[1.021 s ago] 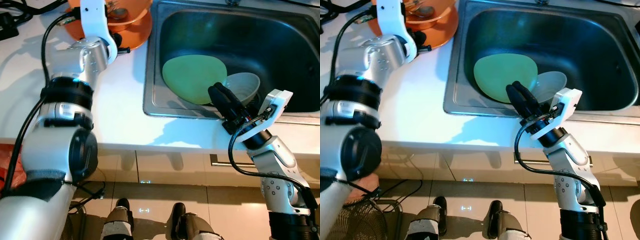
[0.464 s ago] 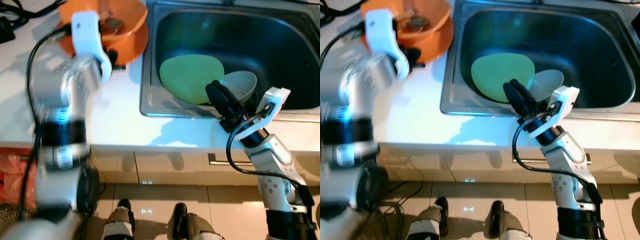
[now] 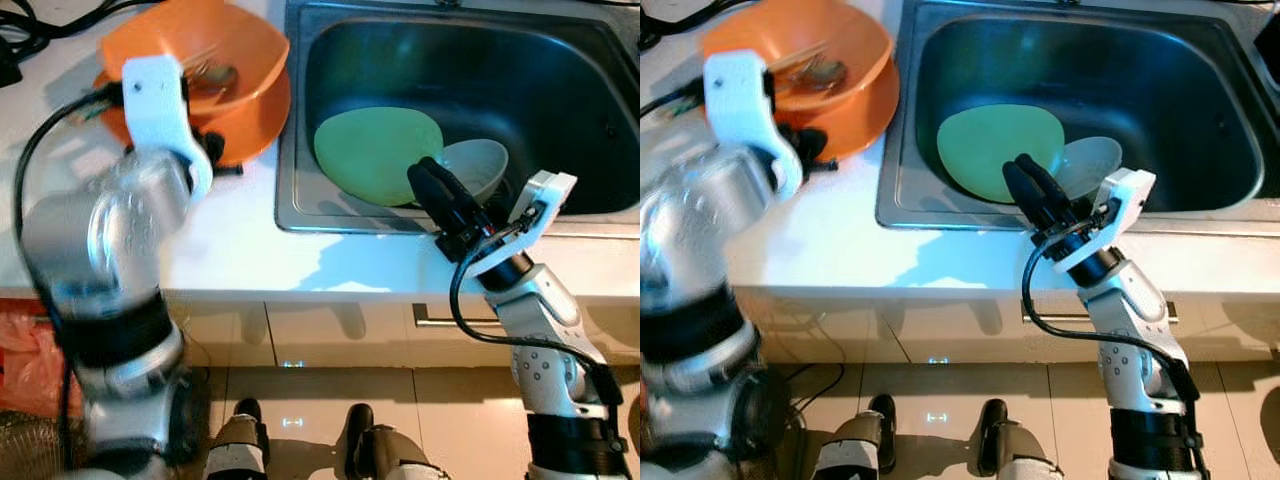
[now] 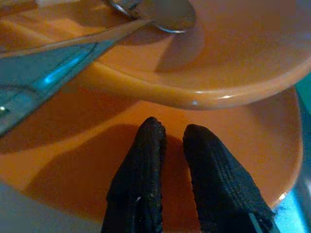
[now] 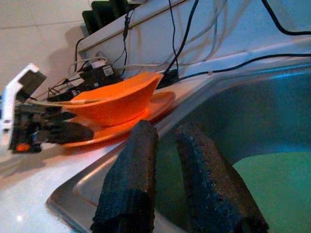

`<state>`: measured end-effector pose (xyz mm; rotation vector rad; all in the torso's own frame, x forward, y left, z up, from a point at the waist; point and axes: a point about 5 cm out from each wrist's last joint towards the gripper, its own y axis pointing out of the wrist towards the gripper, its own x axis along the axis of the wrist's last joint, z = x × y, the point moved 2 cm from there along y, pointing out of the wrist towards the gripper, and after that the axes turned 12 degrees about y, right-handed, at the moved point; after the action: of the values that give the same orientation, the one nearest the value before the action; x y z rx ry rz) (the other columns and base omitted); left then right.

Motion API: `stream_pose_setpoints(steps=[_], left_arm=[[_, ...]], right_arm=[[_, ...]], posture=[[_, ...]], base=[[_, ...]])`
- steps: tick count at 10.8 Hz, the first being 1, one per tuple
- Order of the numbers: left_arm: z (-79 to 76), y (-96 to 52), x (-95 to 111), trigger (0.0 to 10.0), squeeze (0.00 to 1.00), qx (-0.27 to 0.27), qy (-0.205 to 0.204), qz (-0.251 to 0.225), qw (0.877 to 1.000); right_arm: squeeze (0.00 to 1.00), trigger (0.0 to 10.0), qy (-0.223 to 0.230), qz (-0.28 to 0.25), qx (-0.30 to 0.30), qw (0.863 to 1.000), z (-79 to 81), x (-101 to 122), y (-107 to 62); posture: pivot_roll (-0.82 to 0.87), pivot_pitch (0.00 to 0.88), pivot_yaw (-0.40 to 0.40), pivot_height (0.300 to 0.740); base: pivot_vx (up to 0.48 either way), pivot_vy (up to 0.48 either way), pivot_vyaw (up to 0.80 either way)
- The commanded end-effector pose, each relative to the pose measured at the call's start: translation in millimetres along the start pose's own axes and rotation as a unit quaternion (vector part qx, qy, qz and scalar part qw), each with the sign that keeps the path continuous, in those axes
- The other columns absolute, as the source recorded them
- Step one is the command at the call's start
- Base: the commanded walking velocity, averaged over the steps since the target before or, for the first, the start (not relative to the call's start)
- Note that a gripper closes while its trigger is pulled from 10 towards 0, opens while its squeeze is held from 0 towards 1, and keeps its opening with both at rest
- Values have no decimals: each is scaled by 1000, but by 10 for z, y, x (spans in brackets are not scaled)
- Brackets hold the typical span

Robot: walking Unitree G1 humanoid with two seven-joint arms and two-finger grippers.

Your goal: Kitchen organization

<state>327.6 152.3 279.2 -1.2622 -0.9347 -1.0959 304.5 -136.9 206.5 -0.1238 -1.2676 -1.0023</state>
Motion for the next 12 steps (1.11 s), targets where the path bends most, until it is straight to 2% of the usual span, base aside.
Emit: stream_pose_setpoints(steps=[1,4,9,10,12], left_arm=[[0,-8,-172,10000,0,6,1,42,999],[-124,-169,-290,10000,0,0,2,52,999],[-174,-245,-240,10000,0,6,8,28,1000],[-157,-264,-164,10000,0,11,28,13,999],[-178,-271,-229,10000,0,9,75,3,997]], right_arm=[[0,10000,66,65,-59,994,-191,-420,-202],[0,10000,72,66,-52,994,-194,-456,-149],[0,10000,73,64,-46,994,-210,-466,-103],[0,10000,72,61,-45,994,-218,-460,-86],[0,10000,69,59,-44,995,-235,-440,-73]], posture=[[279,322,-12,740],[305,321,-22,740],[315,310,-23,740],[310,305,-26,740],[300,295,-32,740]], base=[[0,0,0],[0,0,0],[0,0,0],[0,0,0],[0,0,0]])
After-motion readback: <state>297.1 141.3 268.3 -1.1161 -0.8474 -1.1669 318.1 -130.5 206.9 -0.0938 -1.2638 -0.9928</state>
